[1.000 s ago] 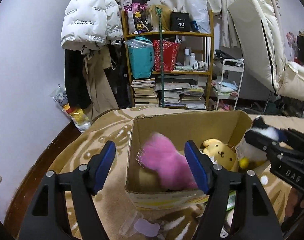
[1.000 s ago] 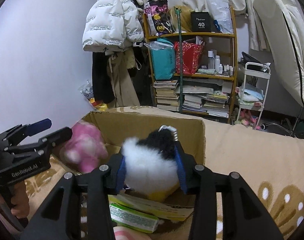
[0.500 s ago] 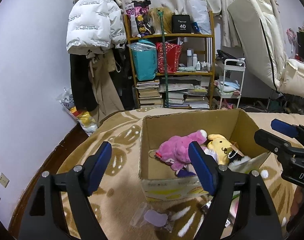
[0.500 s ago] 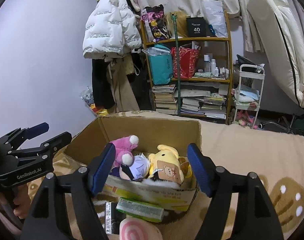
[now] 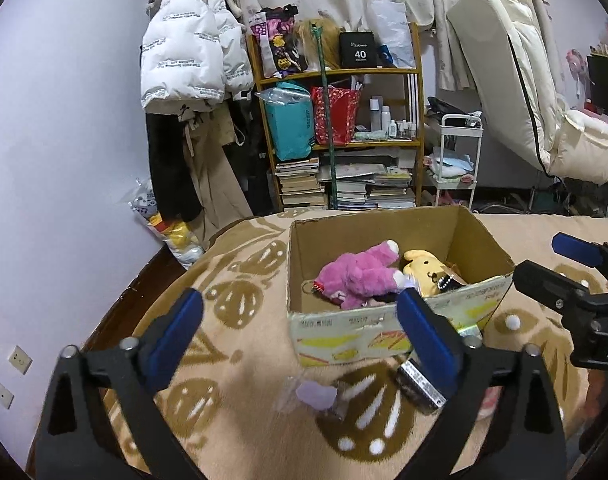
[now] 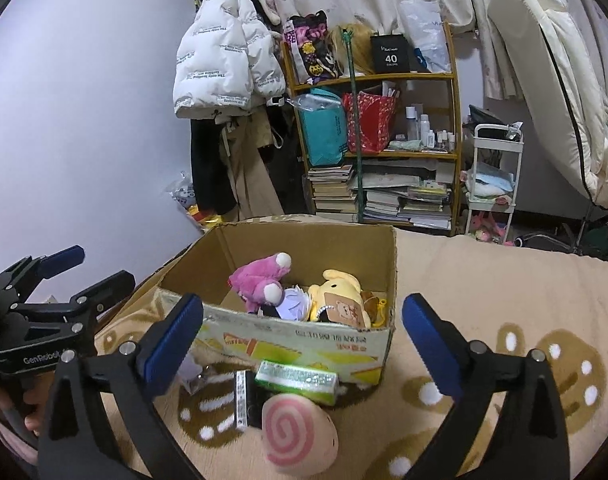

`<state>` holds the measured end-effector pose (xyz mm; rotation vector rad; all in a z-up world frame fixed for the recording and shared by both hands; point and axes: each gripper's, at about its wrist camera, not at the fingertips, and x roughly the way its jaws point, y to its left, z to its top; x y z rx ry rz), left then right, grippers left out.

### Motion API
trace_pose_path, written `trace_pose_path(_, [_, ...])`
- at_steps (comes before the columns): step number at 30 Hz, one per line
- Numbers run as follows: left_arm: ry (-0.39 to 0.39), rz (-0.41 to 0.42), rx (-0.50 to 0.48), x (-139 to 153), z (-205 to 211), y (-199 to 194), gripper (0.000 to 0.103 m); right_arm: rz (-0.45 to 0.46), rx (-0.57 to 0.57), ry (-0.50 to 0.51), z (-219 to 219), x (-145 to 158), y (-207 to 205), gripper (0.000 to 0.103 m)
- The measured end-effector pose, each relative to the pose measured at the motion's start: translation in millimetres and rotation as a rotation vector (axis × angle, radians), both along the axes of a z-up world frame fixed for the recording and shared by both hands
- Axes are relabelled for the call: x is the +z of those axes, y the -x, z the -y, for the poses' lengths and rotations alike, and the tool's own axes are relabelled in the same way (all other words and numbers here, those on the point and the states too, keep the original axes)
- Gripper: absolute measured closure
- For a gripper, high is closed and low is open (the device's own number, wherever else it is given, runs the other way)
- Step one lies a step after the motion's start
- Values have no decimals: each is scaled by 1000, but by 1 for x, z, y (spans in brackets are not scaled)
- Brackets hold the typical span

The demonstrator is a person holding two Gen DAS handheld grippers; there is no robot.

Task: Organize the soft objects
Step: 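Withdraw both open grippers from the box toward the remaining items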

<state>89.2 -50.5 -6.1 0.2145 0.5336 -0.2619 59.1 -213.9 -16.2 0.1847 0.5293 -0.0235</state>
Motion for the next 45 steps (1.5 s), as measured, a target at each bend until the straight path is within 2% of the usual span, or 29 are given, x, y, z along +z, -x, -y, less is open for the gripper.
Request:
trace_pose_path(7, [37, -49, 4, 8, -13, 17, 5, -6, 1, 10, -5, 9, 24, 0])
trace_pose_path(18, [-3, -91, 21, 3, -20, 35, 5, -22, 16, 31, -15, 12, 56, 0])
trace_pose_path(33, [-18, -228, 57, -29, -18, 3, 5, -103, 1, 55, -20, -12, 33, 0])
trace_pose_path(37, [-47, -290, 56, -41, -16, -6, 5, -136, -8, 59, -19, -21, 24, 0])
trace_pose_path(45, [-59, -342, 78, -59, -17, -24, 5, -185, -4, 72, -24, -40, 8, 0])
